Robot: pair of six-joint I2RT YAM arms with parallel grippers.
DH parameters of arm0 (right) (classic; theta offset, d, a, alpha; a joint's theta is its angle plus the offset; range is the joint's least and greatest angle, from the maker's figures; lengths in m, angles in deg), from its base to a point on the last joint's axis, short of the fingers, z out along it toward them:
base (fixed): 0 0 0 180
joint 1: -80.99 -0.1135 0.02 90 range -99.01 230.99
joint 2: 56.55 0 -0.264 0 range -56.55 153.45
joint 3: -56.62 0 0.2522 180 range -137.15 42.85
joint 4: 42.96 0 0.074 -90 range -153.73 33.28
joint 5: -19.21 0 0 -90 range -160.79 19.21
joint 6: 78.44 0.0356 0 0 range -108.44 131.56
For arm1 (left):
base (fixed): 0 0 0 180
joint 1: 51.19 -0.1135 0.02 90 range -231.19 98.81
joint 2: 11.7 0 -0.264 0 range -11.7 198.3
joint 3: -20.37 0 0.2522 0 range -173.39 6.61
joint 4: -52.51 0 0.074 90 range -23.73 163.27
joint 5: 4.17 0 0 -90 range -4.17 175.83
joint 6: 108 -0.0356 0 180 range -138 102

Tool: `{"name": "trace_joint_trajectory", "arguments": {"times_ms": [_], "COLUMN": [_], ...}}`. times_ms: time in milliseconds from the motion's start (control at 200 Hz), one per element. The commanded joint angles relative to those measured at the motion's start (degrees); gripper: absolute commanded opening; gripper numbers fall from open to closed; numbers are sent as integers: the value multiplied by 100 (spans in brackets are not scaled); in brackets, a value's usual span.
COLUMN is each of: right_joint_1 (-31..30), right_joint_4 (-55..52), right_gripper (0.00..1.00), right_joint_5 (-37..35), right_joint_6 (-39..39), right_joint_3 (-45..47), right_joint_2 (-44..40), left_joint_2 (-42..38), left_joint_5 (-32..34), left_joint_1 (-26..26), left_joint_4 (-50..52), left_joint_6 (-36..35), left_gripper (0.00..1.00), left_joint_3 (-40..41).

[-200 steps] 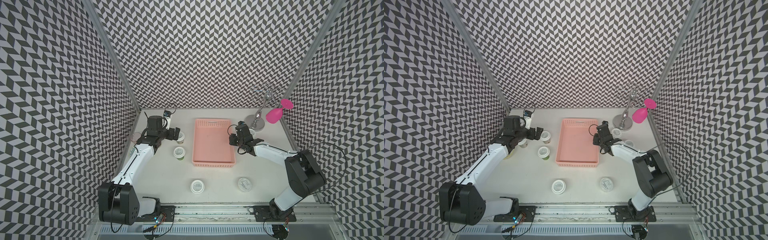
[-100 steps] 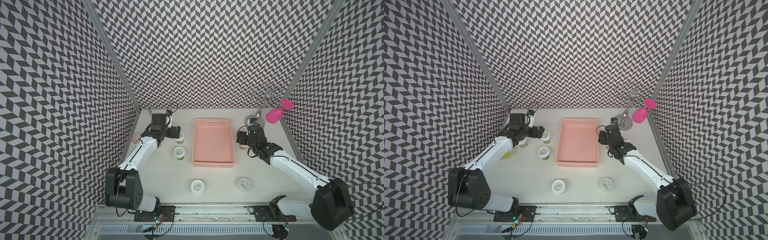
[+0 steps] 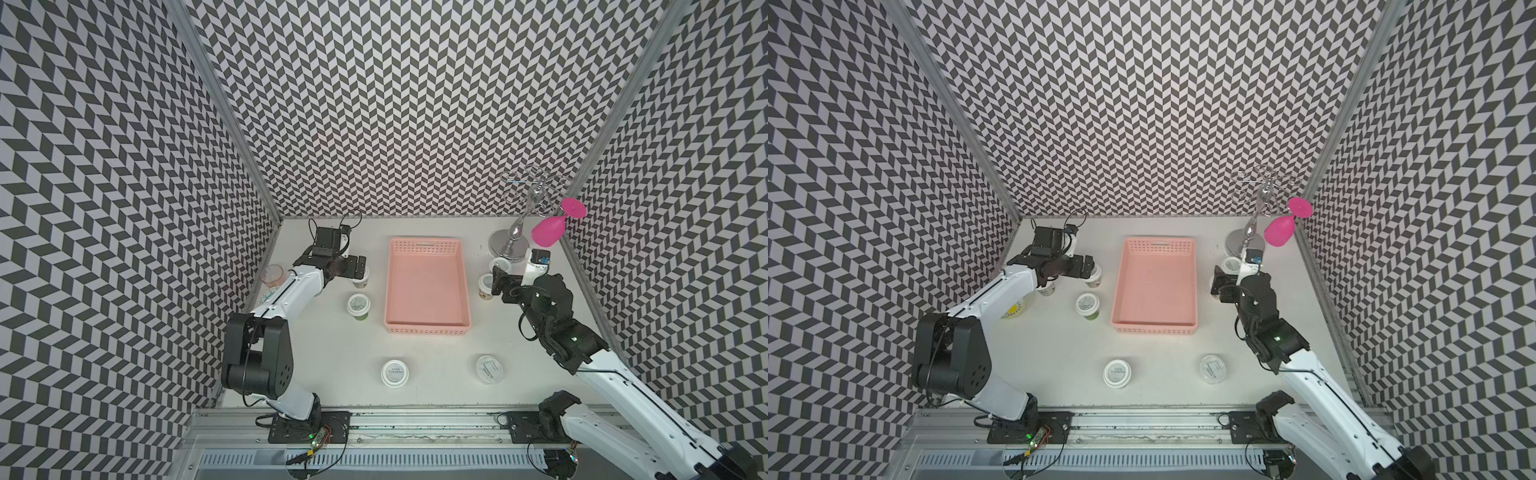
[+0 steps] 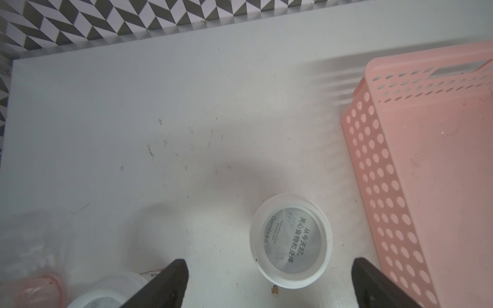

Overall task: Put the yogurt in the basket
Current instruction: Pick up the yogurt from the center of the board.

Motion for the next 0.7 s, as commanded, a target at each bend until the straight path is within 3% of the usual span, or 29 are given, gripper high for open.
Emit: {"name": "trace_joint_trajectory", "arguments": {"times_ms": [0,696], "right_joint_1": [-25,-24], "right_joint_4": [497,549], "right_gripper": [98,99], "right_joint_5": [-220,-155], "right_joint_6": [-109,-112], "right_joint_3": [64,114], "right_joint_2": [-114,-90], "left_joint_2": [137,842], "left_joint_5": [175,341], "left_joint_1": [119,353], "left_joint_4": [113,189], "left_joint_6": [99,316], "left_gripper": [100,98], "left_joint_3": [-181,-414]}}
